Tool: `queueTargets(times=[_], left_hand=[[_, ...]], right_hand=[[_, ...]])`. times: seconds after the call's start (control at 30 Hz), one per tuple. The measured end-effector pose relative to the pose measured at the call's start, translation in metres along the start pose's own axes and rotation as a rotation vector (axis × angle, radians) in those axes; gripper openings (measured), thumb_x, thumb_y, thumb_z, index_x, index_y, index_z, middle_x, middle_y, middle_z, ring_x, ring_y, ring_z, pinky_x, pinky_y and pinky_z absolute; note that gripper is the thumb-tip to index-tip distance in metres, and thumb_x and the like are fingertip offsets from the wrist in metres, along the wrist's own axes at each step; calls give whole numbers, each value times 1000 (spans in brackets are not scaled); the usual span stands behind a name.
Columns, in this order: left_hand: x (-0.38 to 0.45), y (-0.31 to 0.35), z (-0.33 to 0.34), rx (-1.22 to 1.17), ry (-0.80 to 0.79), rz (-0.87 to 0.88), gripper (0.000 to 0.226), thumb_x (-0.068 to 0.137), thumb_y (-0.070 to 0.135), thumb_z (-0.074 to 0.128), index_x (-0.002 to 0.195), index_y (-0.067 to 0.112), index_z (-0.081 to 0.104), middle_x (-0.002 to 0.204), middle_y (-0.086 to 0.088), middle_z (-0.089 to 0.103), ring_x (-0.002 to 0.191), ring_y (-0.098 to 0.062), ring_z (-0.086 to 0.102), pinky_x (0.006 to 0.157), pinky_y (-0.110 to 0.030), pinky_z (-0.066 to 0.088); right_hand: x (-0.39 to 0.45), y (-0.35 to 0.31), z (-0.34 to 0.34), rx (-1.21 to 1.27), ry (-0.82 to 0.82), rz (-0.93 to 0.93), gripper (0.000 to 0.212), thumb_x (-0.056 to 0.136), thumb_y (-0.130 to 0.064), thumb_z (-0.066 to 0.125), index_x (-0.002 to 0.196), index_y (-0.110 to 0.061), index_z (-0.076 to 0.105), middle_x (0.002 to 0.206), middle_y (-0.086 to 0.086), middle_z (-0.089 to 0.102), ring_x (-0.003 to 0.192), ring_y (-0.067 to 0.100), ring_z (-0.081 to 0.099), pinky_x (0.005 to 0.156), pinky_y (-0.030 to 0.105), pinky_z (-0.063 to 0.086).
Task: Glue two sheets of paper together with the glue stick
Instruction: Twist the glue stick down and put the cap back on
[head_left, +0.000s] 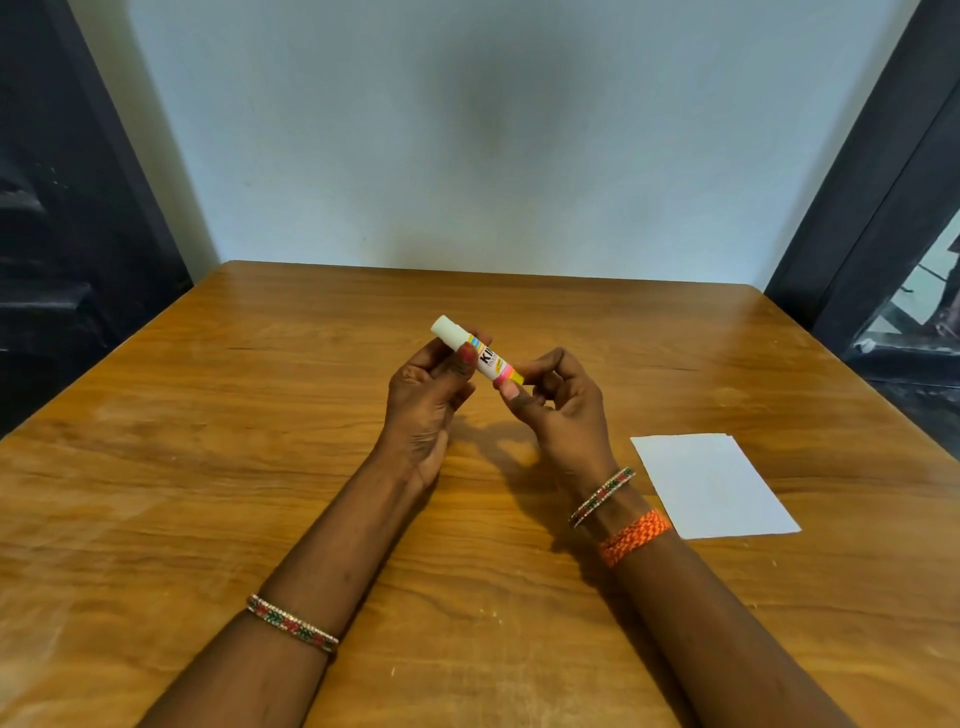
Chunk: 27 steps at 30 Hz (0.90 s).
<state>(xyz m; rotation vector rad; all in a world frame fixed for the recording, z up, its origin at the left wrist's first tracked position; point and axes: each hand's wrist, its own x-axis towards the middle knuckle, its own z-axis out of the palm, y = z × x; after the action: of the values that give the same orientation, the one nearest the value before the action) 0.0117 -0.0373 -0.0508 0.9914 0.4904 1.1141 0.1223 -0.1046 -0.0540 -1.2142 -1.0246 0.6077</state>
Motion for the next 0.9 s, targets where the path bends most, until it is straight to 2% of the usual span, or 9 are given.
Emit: queueTargets(times=[0.13, 0.2, 0.3, 0.43, 0.53, 0.63, 0.7, 0.8, 0.9], left_hand=[[-1, 0, 1, 17, 29, -15, 26, 68, 18, 65, 94, 21, 65, 85, 13, 74, 96, -8, 59, 81, -31, 39], [-1, 1, 1, 13, 44, -20, 26, 68, 19, 65, 93, 22, 65, 86, 13, 74, 98, -9, 58, 81, -31, 39], [-3, 3, 1, 29, 54, -14, 28, 63, 23, 67, 92, 23, 66, 87, 13, 73, 101, -12, 56, 83, -32, 39], [-4, 3, 3, 52, 67, -17, 27, 63, 24, 68, 90, 24, 67, 85, 13, 73, 102, -12, 56, 83, -32, 39], [-4, 2, 4, 79, 79, -14, 26, 66, 22, 68, 91, 25, 68, 87, 14, 73, 104, -13, 57, 83, -30, 41], [-5, 2, 5, 76, 72, -12, 27, 65, 23, 68, 92, 25, 67, 85, 15, 73, 103, -12, 56, 84, -31, 41], [-4, 3, 5, 66, 72, -9, 29, 63, 24, 68, 91, 24, 66, 85, 14, 73, 103, -12, 57, 84, -31, 40], [-3, 4, 2, 66, 65, 3, 26, 64, 23, 67, 90, 24, 66, 85, 14, 74, 103, -12, 57, 85, -31, 40], [-2, 4, 2, 93, 59, 19, 20, 75, 13, 65, 94, 21, 65, 82, 16, 73, 89, 2, 63, 74, -15, 46]], right_hand=[[-1, -4, 1, 126, -13, 121, 13, 83, -8, 63, 92, -15, 56, 89, 14, 68, 74, 7, 60, 65, 18, 46], [-1, -5, 1, 212, -59, 240, 9, 90, -22, 54, 95, -16, 56, 79, 5, 69, 66, 6, 54, 65, 21, 41], [-1, 0, 1, 212, -104, 308, 19, 92, -35, 47, 92, -20, 59, 70, -2, 68, 66, 8, 49, 69, 28, 37], [0, 0, 0, 181, -61, 204, 6, 88, -16, 57, 84, -19, 54, 77, 7, 68, 67, 8, 56, 66, 25, 41], [0, 0, -3, 159, -35, 145, 24, 76, 4, 65, 83, -16, 55, 83, 6, 62, 75, 13, 54, 66, 27, 46], [-1, -1, -3, 173, -15, 194, 32, 72, 8, 65, 87, -18, 57, 86, 3, 60, 77, 14, 49, 69, 29, 44], [0, -2, -2, 248, -68, 277, 25, 76, -3, 64, 93, -20, 57, 93, 9, 64, 77, 13, 51, 66, 27, 41], [1, -3, -2, 315, -161, 375, 17, 82, -29, 57, 97, -21, 55, 86, 5, 69, 72, 10, 53, 62, 25, 35], [-1, 0, -2, 229, -132, 295, 7, 91, -26, 52, 91, -20, 55, 74, -1, 67, 70, 9, 53, 66, 28, 36]])
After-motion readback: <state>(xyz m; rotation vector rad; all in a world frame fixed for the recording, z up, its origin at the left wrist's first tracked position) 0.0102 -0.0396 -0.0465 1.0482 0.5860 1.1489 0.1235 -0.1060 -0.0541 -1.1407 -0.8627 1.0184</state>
